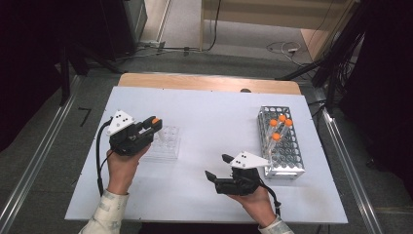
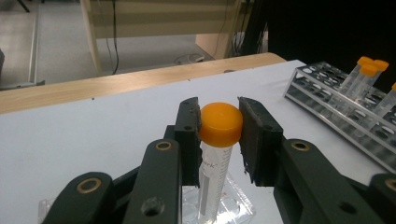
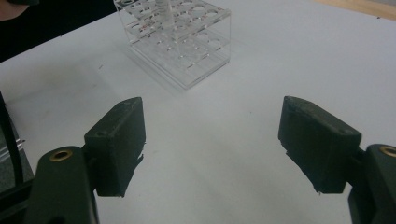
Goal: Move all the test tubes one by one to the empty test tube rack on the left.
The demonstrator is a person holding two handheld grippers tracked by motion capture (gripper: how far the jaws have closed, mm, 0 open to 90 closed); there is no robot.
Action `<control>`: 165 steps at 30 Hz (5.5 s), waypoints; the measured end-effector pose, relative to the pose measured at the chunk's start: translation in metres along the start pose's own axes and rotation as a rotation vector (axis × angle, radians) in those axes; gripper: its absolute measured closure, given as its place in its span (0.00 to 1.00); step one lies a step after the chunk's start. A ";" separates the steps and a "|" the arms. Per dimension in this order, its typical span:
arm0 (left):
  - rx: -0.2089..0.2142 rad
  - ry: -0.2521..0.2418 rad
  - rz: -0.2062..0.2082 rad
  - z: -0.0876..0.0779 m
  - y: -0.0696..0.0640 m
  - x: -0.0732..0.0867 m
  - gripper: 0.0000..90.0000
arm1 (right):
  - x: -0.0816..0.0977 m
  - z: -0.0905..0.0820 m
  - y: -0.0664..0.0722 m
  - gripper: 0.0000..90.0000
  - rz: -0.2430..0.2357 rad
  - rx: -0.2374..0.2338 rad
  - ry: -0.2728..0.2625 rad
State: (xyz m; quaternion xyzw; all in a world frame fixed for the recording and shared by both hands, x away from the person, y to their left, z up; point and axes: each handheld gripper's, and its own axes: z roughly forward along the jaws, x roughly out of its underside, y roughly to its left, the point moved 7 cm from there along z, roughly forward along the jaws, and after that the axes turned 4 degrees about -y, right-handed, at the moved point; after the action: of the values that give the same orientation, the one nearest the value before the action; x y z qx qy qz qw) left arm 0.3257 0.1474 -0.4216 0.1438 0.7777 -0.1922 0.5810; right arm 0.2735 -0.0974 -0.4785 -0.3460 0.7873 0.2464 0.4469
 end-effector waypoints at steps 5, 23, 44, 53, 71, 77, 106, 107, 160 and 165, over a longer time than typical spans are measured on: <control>-0.007 0.016 0.014 0.002 -0.001 0.008 0.78 | 0.000 -0.001 -0.001 0.24 -0.001 0.001 -0.004; -0.048 0.054 0.087 0.006 -0.008 0.033 0.78 | -0.001 -0.003 0.000 0.24 -0.007 0.002 -0.008; -0.040 0.044 0.024 0.001 -0.004 0.032 0.51 | -0.001 -0.003 -0.001 0.24 -0.003 0.006 -0.009; -0.091 0.037 0.000 -0.007 0.005 0.030 0.31 | -0.002 -0.006 -0.005 0.24 0.002 0.019 -0.017; -0.157 0.033 -0.035 -0.023 0.023 0.035 0.20 | -0.006 -0.033 -0.036 0.26 0.040 0.100 -0.072; -0.174 0.035 -0.048 -0.028 0.030 0.037 0.20 | -0.007 -0.050 -0.055 0.26 0.061 0.153 -0.096; -0.192 0.033 -0.053 -0.030 0.033 0.038 0.19 | 0.016 -0.080 -0.130 0.25 0.145 0.404 -0.141; -0.192 0.030 -0.053 -0.030 0.033 0.038 0.19 | 0.017 -0.078 -0.132 0.25 0.144 0.414 -0.137; -0.189 0.044 -0.044 -0.028 0.031 0.042 0.19 | 0.025 -0.057 -0.157 0.79 0.179 0.584 -0.045; -0.185 0.046 -0.043 -0.027 0.030 0.042 0.19 | 0.018 -0.062 -0.155 0.79 0.171 0.587 -0.069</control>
State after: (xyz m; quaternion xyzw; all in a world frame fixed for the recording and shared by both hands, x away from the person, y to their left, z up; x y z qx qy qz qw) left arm 0.3041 0.1868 -0.4587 0.0774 0.8081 -0.1288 0.5696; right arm 0.3525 -0.2456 -0.4771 -0.1260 0.8355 0.0570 0.5319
